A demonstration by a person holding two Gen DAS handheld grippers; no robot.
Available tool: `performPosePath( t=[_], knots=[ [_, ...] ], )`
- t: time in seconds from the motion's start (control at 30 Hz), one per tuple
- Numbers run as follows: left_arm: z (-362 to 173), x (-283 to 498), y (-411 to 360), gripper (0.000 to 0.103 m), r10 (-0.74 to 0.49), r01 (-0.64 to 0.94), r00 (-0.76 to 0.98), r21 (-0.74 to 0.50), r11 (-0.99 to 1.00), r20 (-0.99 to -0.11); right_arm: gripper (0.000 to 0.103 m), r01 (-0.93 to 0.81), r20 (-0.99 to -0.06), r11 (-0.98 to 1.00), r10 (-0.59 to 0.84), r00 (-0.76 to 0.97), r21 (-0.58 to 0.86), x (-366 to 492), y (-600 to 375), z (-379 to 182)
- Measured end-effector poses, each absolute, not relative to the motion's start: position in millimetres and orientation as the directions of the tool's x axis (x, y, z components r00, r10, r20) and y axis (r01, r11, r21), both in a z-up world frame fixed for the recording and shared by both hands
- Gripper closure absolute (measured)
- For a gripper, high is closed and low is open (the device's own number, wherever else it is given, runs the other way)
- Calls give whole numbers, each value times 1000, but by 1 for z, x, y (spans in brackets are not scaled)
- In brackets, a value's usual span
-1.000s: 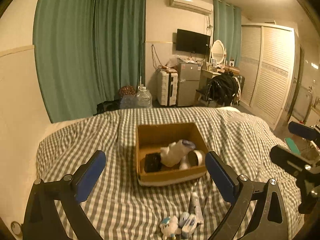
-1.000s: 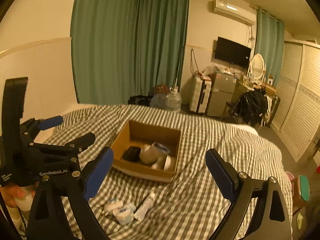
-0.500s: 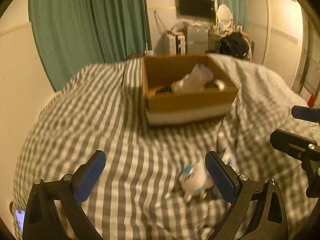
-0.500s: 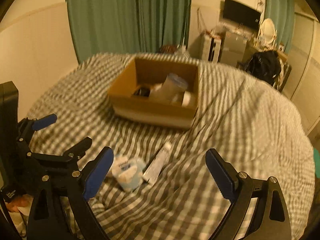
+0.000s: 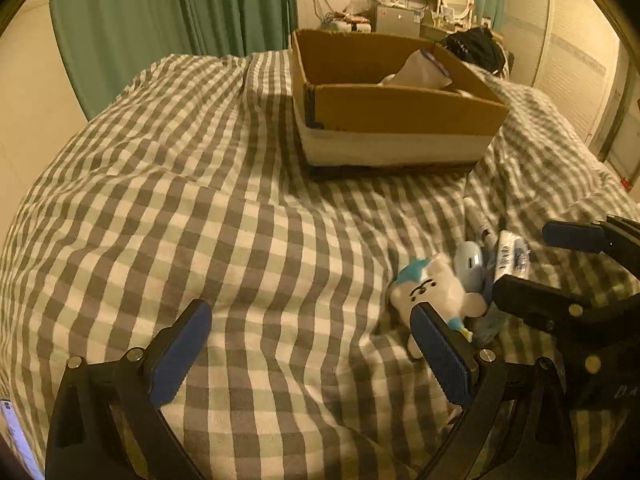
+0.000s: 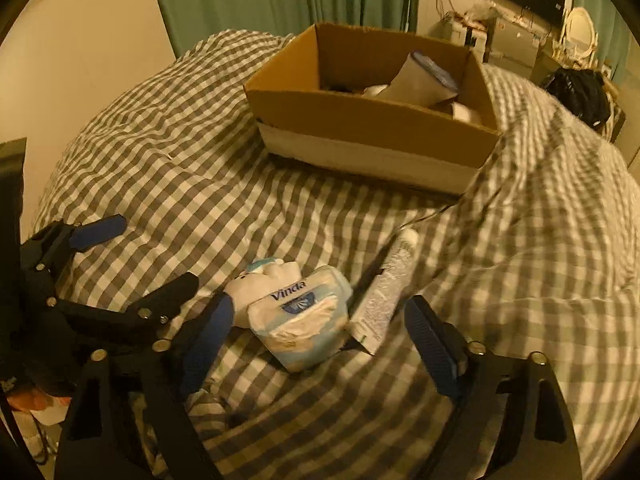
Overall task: Organize objects
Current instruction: 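Grasp the Vinda tissue pack with the right tool while the left grasps the plush toy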
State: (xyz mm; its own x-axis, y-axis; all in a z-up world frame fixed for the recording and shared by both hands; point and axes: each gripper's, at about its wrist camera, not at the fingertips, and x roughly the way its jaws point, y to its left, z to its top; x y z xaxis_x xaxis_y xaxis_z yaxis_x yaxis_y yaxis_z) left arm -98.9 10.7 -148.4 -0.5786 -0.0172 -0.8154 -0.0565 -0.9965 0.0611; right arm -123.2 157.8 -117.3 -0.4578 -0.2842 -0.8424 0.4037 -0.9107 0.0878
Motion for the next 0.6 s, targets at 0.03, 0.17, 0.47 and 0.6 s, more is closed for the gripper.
performPosePath(
  t=[0.03,0.17,0.47,0.6],
  knots=[
    [-149,-100,10,1,-19,-57,-574,63,-996,-819,23,399,-844,-911,-291,-450,102,-126,158,-119],
    [-150,-100,16,1,1,-86,-572,60,-994,-820,40,401,-849,-904,-325,-416,150,-131,159,-124],
    [-148,-103,30,1,75,-155,-549,13,-988,-833,59,396,-807,-902,-358,-470,169,-118,170,-100],
    [-153,-109,51,1,135,-214,-525,-23,-977,-840,59,354,-782,-925,-322,-534,139,-113,185,-79]
  ],
)
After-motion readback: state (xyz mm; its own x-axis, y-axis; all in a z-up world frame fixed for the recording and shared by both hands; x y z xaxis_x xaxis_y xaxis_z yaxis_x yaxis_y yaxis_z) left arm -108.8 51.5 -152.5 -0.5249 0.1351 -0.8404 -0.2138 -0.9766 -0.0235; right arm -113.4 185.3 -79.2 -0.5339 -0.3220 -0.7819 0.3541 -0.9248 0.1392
